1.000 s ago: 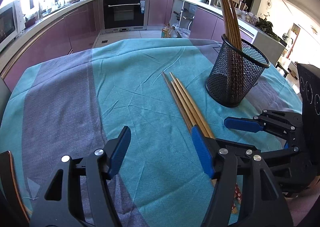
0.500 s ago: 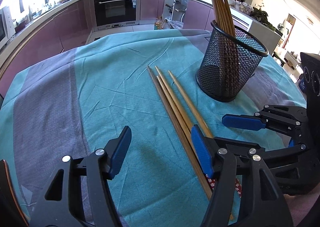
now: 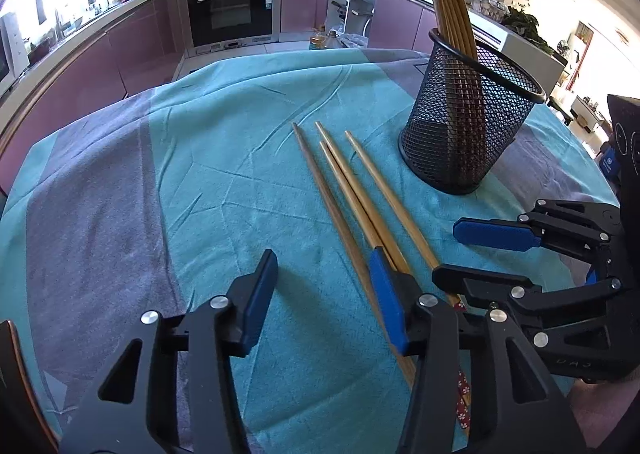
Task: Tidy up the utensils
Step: 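Move both tools back over the remaining chopsticks, then close the left tool on a chopstick while the right tool grasps another chopstick, then raise both held chopsticks upright and lower them into the mesh cup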
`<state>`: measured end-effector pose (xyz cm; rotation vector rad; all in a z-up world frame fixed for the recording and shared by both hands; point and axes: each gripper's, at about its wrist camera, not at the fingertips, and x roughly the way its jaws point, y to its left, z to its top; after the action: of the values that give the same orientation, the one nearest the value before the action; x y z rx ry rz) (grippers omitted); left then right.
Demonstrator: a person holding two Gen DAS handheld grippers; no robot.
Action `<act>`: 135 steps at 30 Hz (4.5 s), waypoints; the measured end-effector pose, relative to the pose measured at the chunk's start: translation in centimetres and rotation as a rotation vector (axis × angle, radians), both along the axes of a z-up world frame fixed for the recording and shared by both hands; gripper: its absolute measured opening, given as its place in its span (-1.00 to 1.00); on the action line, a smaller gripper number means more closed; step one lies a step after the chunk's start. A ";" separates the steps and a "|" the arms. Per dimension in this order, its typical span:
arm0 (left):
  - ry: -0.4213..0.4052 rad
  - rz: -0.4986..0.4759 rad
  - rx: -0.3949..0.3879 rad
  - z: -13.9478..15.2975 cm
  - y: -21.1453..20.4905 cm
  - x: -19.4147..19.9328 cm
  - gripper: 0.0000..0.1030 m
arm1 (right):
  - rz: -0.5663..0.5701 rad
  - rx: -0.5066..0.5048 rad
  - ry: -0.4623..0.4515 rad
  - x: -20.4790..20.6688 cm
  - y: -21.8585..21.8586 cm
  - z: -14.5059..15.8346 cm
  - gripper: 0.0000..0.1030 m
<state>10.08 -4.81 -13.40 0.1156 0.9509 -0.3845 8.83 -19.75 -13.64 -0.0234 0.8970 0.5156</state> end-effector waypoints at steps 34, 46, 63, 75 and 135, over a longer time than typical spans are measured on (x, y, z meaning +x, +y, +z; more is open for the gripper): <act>0.017 0.030 -0.098 1.0 0.5 -0.3 -0.84 | -0.067 0.132 -0.002 0.9 -1.0 0.9 -0.89; 0.057 -0.023 -0.076 0.0 -0.2 -0.9 -0.87 | -0.009 0.062 0.042 1.2 0.3 0.0 -0.87; 0.062 -0.019 -0.085 -0.2 -0.6 0.8 -0.85 | 0.004 0.075 0.026 1.5 0.2 0.4 -0.89; -0.025 -0.050 -0.167 4.6 0.6 -1.1 -0.86 | 0.007 0.138 -0.081 -1.2 -2.9 4.3 -0.88; -0.315 -0.180 -0.433 18.9 -1.0 -0.2 -0.86 | -0.079 0.203 -0.431 -1.1 -9.9 17.0 -0.88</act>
<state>9.88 -5.81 5.51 -0.1322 0.5322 -0.7078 7.72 -29.61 3.32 0.0829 0.4204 0.5011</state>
